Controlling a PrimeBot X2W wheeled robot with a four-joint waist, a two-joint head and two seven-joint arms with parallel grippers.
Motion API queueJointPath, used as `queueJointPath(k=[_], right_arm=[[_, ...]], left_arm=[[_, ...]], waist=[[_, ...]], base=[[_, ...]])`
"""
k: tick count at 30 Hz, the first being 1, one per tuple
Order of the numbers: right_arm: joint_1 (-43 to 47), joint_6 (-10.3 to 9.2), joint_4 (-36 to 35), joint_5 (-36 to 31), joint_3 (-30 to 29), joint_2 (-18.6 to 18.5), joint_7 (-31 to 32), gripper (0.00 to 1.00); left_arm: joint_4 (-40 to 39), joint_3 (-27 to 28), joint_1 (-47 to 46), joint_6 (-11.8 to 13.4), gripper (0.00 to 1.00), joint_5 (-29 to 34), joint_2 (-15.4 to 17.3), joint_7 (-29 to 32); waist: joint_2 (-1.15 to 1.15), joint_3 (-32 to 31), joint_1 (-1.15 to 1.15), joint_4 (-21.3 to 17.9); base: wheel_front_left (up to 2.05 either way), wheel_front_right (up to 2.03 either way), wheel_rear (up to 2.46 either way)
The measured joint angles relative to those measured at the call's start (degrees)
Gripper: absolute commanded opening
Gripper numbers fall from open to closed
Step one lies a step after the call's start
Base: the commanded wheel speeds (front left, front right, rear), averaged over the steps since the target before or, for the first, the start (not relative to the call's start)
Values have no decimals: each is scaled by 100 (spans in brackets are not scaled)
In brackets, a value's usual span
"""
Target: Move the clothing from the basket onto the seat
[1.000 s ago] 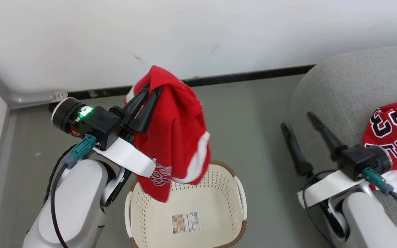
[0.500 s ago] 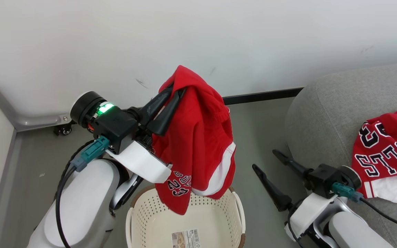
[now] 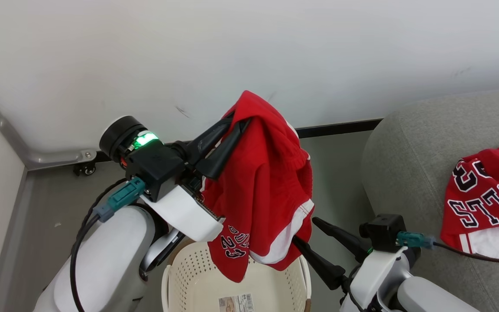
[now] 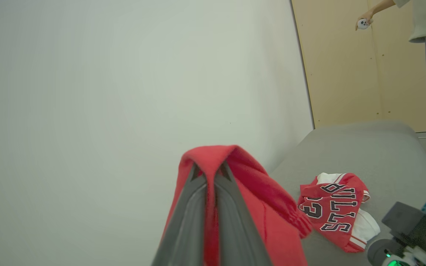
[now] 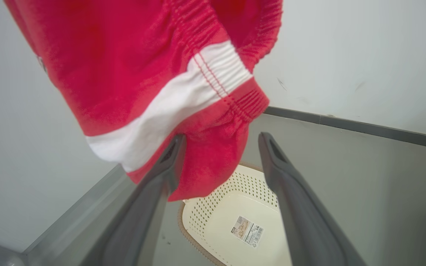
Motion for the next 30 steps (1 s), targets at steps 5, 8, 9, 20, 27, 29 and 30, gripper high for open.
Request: queueJointPath(k=[5, 8, 9, 20, 27, 29, 30], right_arm=[[-183, 0, -103, 466, 387, -269, 121, 100], [-290, 0, -141, 689, 553, -416, 164, 100], [-331, 0, -157, 767, 609, -455, 163, 100], [-765, 0, -409, 1416, 1354, -575, 162, 100], [-1021, 0, -444, 1657, 1828, -508, 55, 46], [-1087, 0, -443, 1707, 1903, -469, -48, 36], [-1117, 0, -441, 1710, 1938, -450, -113, 29]], left_arm=[[-171, -135, -60, -1, 0, -34, 54, 99], [-270, -180, -116, -1, 0, -45, 82, 142], [-297, -193, -126, -1, 0, -65, 92, 142], [-471, -360, -179, -1, 0, -260, 176, 212], [-494, -415, -182, -1, 0, -358, 196, 289], [-494, -420, -182, -1, 0, -388, 212, 293], [-494, -419, -182, -1, 0, -396, 222, 294]], waist=[[0, 12, 0, 77], [0, 20, 0, 125], [0, 22, 0, 142], [0, 29, 0, 262], [0, 23, 0, 306], [0, 23, 0, 314], [0, 22, 0, 318]], base=[[0, 0, 0], [0, 0, 0], [0, 0, 0], [0, 0, 0], [0, 0, 0], [0, 0, 0], [0, 0, 0]])
